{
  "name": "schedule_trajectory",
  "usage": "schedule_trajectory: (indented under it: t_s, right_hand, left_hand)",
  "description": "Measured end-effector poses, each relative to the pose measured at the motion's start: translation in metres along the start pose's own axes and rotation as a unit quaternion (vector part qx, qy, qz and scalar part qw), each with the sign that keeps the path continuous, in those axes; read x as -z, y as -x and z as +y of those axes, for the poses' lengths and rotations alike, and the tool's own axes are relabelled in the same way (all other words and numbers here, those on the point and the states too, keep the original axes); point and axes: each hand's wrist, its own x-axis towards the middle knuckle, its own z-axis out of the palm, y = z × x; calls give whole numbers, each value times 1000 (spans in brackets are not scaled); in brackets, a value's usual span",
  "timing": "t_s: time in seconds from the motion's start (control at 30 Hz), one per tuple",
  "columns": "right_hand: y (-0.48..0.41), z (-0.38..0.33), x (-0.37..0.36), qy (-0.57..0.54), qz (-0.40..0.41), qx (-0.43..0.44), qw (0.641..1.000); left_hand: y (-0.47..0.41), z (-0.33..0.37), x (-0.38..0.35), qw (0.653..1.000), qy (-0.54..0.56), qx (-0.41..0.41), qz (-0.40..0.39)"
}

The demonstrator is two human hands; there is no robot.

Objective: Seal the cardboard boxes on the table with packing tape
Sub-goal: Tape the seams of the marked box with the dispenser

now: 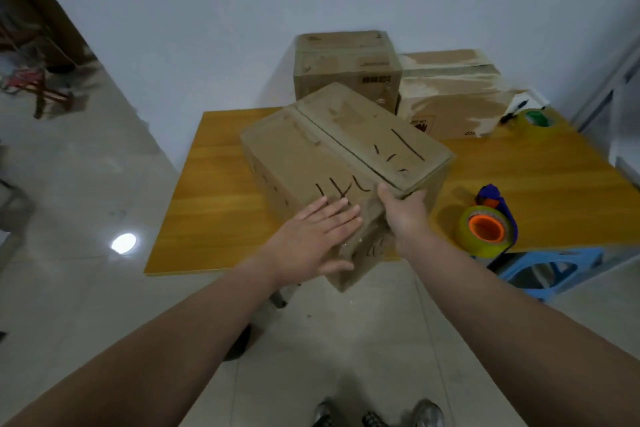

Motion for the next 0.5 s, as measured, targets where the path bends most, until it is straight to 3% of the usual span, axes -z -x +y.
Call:
schedule_trajectory:
  t_s: [0.1, 0.2, 0.27, 0.37, 0.5]
  right_hand:
    - [-13, -19, 13, 64, -58, 21, 996]
    - [-18, -34, 20, 112, -93, 118, 982]
    - [-17, -37, 19, 144, -78, 158, 974]
    - [-11, -34, 19, 167, -54, 155, 972]
    - [1, -23, 21, 221, 85, 164, 958]
  left_hand:
    - [11, -30, 4, 999, -15, 31, -18]
    - [23, -64, 3, 989, -38, 127, -62]
    - [26, -72, 2, 981, -16, 171, -93]
    - [20, -65, 0, 976, -23, 193, -99]
    - [-24, -33, 10, 950, -52, 280, -130]
